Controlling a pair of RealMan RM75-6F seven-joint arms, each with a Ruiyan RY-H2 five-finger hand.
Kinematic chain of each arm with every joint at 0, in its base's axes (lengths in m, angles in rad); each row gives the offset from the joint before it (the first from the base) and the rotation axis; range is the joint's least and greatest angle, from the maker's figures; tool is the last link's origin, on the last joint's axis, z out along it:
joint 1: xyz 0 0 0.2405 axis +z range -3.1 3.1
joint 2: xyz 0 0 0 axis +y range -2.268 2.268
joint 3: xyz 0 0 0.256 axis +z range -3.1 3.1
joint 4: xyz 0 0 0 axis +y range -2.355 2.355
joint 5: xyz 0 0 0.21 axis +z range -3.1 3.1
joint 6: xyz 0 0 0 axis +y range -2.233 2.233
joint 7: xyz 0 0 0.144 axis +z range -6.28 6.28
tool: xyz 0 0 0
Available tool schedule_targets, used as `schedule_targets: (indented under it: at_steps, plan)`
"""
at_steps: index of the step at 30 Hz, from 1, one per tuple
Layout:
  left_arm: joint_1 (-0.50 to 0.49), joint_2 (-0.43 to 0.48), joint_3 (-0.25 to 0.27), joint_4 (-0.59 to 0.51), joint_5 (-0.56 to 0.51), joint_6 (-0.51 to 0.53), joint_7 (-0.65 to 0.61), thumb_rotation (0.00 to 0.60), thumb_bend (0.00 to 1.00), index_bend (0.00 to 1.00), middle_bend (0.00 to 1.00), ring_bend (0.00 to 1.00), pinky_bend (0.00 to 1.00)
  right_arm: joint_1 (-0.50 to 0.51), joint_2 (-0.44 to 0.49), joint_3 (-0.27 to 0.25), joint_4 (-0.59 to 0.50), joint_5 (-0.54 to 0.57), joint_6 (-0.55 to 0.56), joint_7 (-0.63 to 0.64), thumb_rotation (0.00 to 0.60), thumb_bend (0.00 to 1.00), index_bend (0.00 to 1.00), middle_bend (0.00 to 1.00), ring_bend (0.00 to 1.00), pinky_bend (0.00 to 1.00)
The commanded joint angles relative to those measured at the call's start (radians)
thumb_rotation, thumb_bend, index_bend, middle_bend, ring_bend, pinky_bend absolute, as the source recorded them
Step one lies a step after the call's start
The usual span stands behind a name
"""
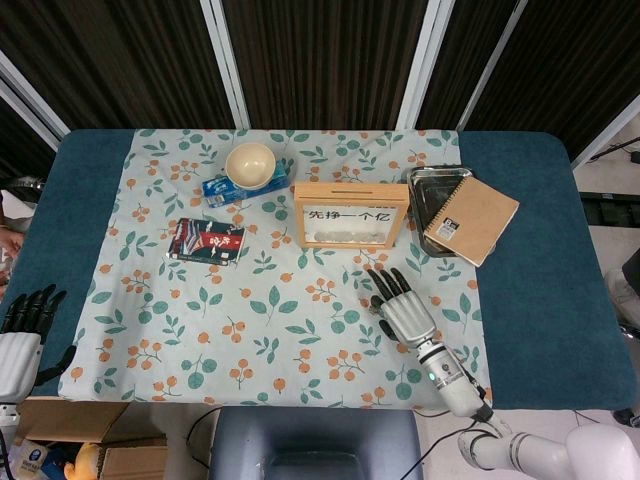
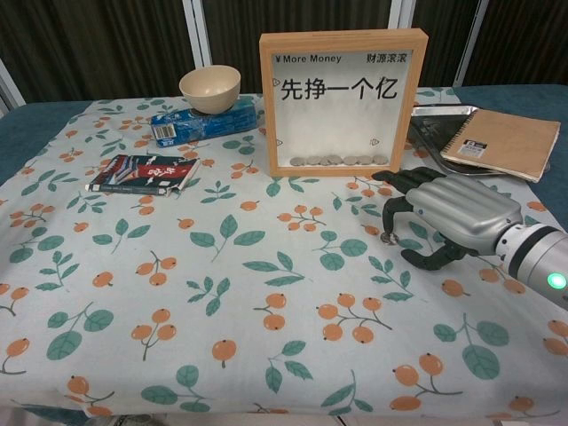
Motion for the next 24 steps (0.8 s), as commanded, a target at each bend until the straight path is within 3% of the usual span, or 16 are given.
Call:
schedule_targets:
  at_steps: [1,8,24]
  plan:
    - [0.000,0.000,0.000,0.000,0.001,0.001,0.000,0.600,0.32,0.00,0.00,0.00,0.00,0.000,-0.001,0.001,0.001,0.002,-0.002,-0.002,0.600,0.47,0.51,0.04,0.00,0.00]
    - [0.001,0.001,0.002,0.000,0.002,0.001,-0.001,0.600,0.32,0.00,0.00,0.00,0.00,0.002,-0.003,0.001,-0.003,0.009,-0.009,0.003,0.600,0.47,0.46,0.04,0.00,0.00]
    - [0.001,0.001,0.002,0.004,0.000,-0.002,-0.002,0.600,0.32,0.00,0.00,0.00,0.00,0.007,-0.005,0.003,0.001,0.022,-0.023,-0.002,0.600,0.47,0.50,0.04,0.00,0.00]
